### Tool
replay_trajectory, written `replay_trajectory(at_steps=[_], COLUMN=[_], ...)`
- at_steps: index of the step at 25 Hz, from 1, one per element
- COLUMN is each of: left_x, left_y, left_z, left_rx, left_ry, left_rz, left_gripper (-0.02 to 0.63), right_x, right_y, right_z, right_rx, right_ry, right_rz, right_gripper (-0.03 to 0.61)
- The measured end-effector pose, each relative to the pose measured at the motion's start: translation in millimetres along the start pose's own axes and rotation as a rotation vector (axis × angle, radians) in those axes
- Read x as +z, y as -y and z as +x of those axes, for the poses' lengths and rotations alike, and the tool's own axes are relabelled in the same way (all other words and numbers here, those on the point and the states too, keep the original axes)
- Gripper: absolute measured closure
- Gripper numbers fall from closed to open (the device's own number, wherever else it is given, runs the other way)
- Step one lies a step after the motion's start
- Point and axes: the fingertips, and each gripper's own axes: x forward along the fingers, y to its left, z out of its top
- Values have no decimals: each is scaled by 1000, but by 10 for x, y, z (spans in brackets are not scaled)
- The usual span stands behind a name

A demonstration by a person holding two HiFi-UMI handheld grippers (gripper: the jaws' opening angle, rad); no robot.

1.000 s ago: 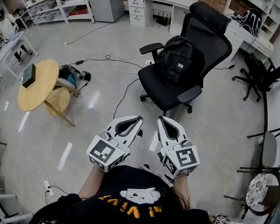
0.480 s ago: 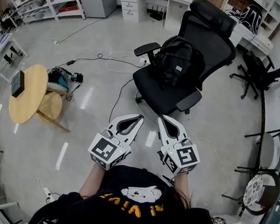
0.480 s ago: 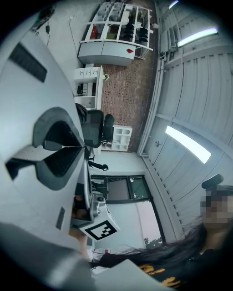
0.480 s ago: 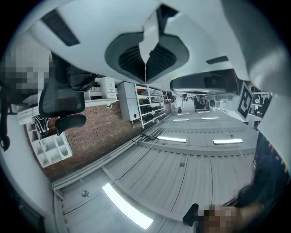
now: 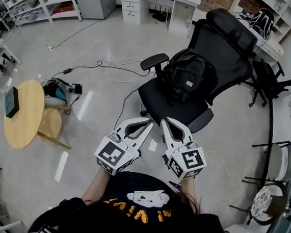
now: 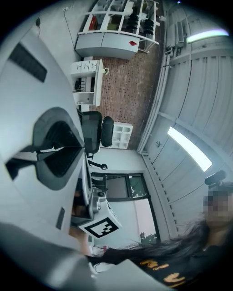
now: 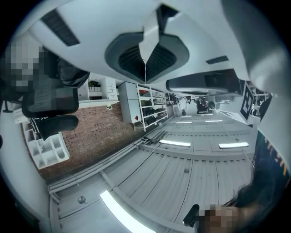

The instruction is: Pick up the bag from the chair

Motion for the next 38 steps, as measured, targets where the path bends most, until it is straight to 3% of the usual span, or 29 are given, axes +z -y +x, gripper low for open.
replay_trajectory(at_steps=[11, 20, 27, 38], left_x=[49, 36, -16, -60], left_y=[-789, -868, -1056, -1602], left_z=[124, 401, 571, 1207], left_rx=[-43, -106, -96, -49], left_ry=[5, 17, 13, -33], left_rz=[27, -2, -32, -33], left_gripper=[604, 604, 604, 604], right_x=[91, 151, 133, 172], right_y=[125, 380, 578, 1529], right_z=[765, 839, 991, 1486], right_rx=[-45, -103, -110, -126], right_ry=[1, -22, -48, -52], right_rz=[-2, -20, -28, -38], right_gripper=[575, 574, 574, 574])
